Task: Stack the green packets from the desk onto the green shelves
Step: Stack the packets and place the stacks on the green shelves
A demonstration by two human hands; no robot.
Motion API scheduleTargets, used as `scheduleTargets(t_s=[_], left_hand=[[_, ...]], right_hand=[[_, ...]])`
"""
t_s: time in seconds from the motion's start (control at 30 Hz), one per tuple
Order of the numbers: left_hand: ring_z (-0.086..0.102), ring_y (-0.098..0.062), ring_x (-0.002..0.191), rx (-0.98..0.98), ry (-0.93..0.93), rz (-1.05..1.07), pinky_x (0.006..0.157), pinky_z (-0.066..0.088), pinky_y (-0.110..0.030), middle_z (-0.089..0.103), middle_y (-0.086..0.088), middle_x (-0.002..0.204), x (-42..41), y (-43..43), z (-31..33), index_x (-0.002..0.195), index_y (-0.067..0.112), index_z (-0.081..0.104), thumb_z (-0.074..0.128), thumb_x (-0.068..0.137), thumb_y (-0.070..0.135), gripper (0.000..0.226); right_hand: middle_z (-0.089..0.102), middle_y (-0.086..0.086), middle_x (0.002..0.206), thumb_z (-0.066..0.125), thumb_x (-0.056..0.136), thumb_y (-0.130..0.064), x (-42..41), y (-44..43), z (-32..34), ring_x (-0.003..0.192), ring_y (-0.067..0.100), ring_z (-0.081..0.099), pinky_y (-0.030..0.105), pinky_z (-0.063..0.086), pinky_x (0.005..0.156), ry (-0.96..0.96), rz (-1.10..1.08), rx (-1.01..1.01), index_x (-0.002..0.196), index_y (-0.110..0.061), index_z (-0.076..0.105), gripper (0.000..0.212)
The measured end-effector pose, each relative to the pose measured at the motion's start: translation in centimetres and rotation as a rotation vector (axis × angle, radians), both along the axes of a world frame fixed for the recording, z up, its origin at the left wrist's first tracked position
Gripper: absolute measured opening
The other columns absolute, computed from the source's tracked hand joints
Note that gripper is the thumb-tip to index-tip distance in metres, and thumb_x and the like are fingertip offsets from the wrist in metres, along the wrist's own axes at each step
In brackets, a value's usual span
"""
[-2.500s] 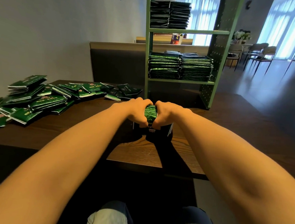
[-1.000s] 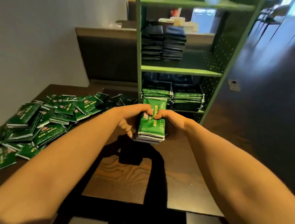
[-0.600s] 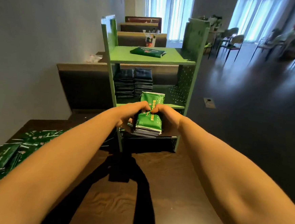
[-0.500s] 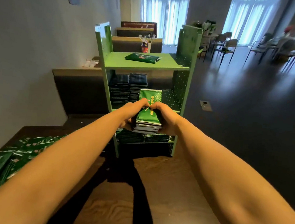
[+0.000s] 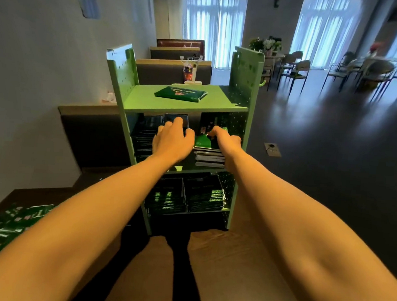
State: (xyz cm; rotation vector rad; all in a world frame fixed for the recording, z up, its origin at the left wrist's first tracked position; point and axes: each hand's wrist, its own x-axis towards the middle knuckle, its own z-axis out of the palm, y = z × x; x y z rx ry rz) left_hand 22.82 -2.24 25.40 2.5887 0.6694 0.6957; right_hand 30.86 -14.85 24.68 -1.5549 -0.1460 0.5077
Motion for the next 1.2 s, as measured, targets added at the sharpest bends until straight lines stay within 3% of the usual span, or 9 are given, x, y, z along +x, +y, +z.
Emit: scheduleTargets(t_s=[0.23, 0.33, 0.47, 0.57, 0.67, 0.8, 1.0, 1.13, 1.2], left_hand=[[0.056, -0.028, 0.088, 0.338, 0.431, -0.117, 0.073, 0.045, -0.034, 0.060, -0.005, 0.094, 1.5, 1.8, 2.0, 0.089, 0.020, 0.046, 0.055, 0.092, 0.050, 0.032], [0.055, -0.032, 0.113, 0.351, 0.633, -0.137, 0.091, 0.045, -0.041, 0.058, -0.010, 0.127, 2.8, 2.0, 2.2, 0.123, 0.016, 0.055, 0.053, 0.094, 0.052, 0.046], [0.035, -0.034, 0.140, 0.323, 0.823, -0.135, 0.110, 0.033, -0.048, 0.034, -0.011, 0.156, 5.4, 3.2, 1.2, 0.153, 0.021, 0.032, 0.052, 0.096, 0.054, 0.069], [0.010, -0.039, 0.149, 0.528, 0.728, -0.126, 0.118, 0.015, -0.056, 0.002, -0.011, 0.165, 6.4, 3.8, 0.2, 0.158, 0.026, -0.003, 0.064, 0.085, 0.061, 0.105], [0.018, -0.039, 0.147, 0.656, 0.649, -0.110, 0.115, 0.020, -0.058, 0.014, -0.012, 0.162, 6.8, 3.9, -0.4, 0.157, 0.025, 0.007, 0.069, 0.077, 0.066, 0.109], [0.019, -0.036, 0.148, 0.656, 0.633, -0.086, 0.116, 0.019, -0.058, 0.018, -0.012, 0.161, 7.1, 4.3, -1.0, 0.156, 0.023, 0.009, 0.070, 0.077, 0.064, 0.108], [0.019, -0.034, 0.147, 0.623, 0.585, -0.114, 0.117, 0.017, -0.057, 0.017, -0.011, 0.161, 7.2, 4.2, -1.6, 0.156, 0.022, 0.013, 0.071, 0.078, 0.062, 0.105], [0.021, -0.033, 0.147, 0.559, 0.527, -0.126, 0.117, 0.016, -0.058, 0.021, -0.011, 0.160, 7.2, 4.2, -1.7, 0.154, 0.023, 0.019, 0.068, 0.080, 0.062, 0.097], [0.022, -0.035, 0.147, 0.540, 0.518, -0.121, 0.116, 0.015, -0.061, 0.022, -0.012, 0.159, 7.2, 4.3, -1.6, 0.153, 0.023, 0.021, 0.066, 0.082, 0.062, 0.093]], right_hand=[[0.044, 0.014, 0.154, 0.054, 0.101, -0.042, 4.3, 3.1, 0.0, 0.137, 0.035, 0.043, 0.041, 0.034, 0.111, 0.039, 0.000, -0.066, 0.154, -0.008, 0.041, 0.065], [0.050, 0.015, 0.148, 0.055, 0.100, -0.042, 5.7, 4.5, -0.2, 0.120, 0.030, 0.048, 0.038, 0.036, 0.099, -0.005, -0.012, -0.081, 0.150, -0.008, 0.046, 0.061], [0.062, 0.011, 0.128, 0.065, 0.082, -0.047, 7.3, 5.6, -0.9, 0.116, 0.030, 0.056, 0.039, 0.040, 0.105, 0.012, 0.009, -0.073, 0.112, -0.015, 0.065, 0.044], [0.069, 0.015, 0.125, 0.069, 0.062, -0.057, 10.9, 7.1, -3.8, 0.117, 0.037, 0.063, 0.051, 0.044, 0.113, 0.007, 0.058, -0.045, 0.107, -0.020, 0.070, 0.058], [0.067, 0.014, 0.128, 0.068, 0.089, -0.051, 8.5, 6.7, -1.8, 0.118, 0.033, 0.062, 0.044, 0.048, 0.108, -0.030, 0.089, -0.102, 0.126, -0.012, 0.066, 0.054], [0.054, 0.007, 0.116, 0.058, 0.103, -0.035, 8.9, 6.5, -1.4, 0.096, 0.016, 0.051, 0.023, 0.039, 0.074, -0.125, 0.122, -0.169, 0.135, -0.001, 0.059, 0.047], [0.062, 0.013, 0.128, 0.065, 0.099, -0.031, 9.1, 6.5, -1.3, 0.116, 0.030, 0.060, 0.028, 0.045, 0.077, -0.167, 0.153, -0.192, 0.142, -0.004, 0.051, 0.053], [0.059, 0.013, 0.118, 0.040, 0.111, -0.023, 9.1, 6.9, -1.1, 0.114, 0.030, 0.057, 0.036, 0.042, 0.094, -0.137, 0.199, -0.207, 0.146, 0.000, 0.046, 0.042], [0.054, 0.027, 0.135, 0.029, 0.113, -0.014, 9.4, 7.0, -1.1, 0.119, 0.035, 0.052, 0.023, 0.044, 0.091, -0.182, 0.191, -0.240, 0.145, 0.006, 0.044, 0.041]])
